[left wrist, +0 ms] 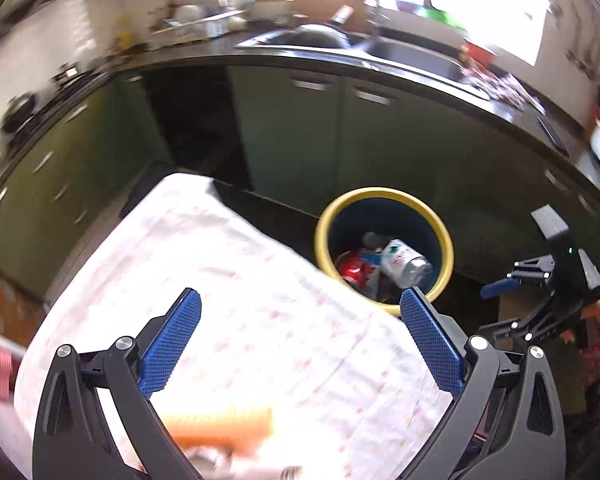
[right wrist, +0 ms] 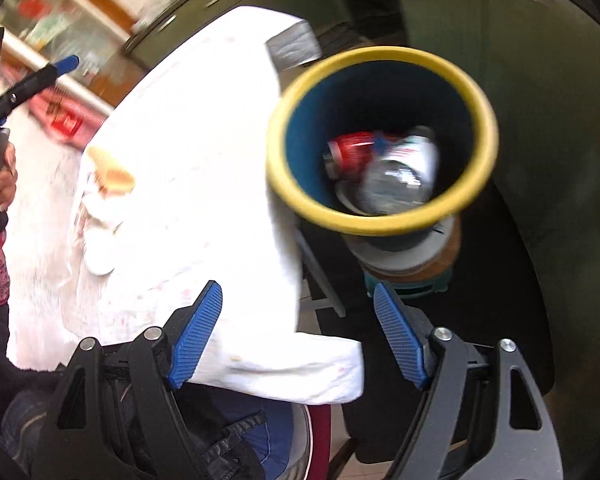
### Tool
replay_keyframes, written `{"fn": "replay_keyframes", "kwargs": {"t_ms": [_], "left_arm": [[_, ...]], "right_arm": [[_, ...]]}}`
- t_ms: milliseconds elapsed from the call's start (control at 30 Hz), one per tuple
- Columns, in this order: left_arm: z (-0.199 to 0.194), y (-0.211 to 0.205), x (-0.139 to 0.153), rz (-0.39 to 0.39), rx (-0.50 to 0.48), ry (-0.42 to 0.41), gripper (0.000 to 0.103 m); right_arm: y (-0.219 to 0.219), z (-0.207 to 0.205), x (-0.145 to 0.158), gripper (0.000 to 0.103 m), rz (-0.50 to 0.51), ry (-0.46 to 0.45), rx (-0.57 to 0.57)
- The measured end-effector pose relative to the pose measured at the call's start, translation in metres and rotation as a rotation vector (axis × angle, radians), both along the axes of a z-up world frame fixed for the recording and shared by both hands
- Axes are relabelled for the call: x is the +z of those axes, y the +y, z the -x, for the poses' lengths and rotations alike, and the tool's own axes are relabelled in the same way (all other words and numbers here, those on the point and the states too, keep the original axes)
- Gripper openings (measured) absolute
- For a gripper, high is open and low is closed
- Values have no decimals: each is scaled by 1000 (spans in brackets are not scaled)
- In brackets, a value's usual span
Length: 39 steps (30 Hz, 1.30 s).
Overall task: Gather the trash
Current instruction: 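Grasp the white supplement bottle with the right gripper, then carry the supplement bottle over the bin and drop it with the right gripper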
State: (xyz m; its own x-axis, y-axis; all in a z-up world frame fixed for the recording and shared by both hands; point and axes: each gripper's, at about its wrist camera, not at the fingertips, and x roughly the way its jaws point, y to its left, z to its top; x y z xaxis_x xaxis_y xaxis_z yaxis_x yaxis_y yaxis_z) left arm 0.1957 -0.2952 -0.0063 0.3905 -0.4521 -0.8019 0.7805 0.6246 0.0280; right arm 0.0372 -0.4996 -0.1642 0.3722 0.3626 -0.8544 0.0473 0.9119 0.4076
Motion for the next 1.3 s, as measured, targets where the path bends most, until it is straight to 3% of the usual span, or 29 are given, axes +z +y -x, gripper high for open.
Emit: {"fn": "replay_keyframes", "kwargs": {"t_ms": [133,367,600,767,900,1167,1233,1300], "left_arm": [[6,80,8,51,125,-15,98],[48,210,4,58,333,-130,98],[84,313,-23,114,523,-141,98],[105,356,-51,176,643,-119,98],[112,379,-69,237,697,-80,98],[108,393,-89,265,749,-38,98],[107,393,-91,268,743,-29,98],[106,393,-92,269,740,-27,98]], "right_arm": [[61,-18,12,74,25,-30,148],[169,-46,46,70,63,-79,415],[259,-70,50,69,226,-74,624],[290,-85,30,54,301,-20,694],[301,-92,22,54,359,5,711],[320,-105,2,54,413,60,730],[324,-108,-2,45,418,61,733],[325,-107,-3,45,427,55,737]]}}
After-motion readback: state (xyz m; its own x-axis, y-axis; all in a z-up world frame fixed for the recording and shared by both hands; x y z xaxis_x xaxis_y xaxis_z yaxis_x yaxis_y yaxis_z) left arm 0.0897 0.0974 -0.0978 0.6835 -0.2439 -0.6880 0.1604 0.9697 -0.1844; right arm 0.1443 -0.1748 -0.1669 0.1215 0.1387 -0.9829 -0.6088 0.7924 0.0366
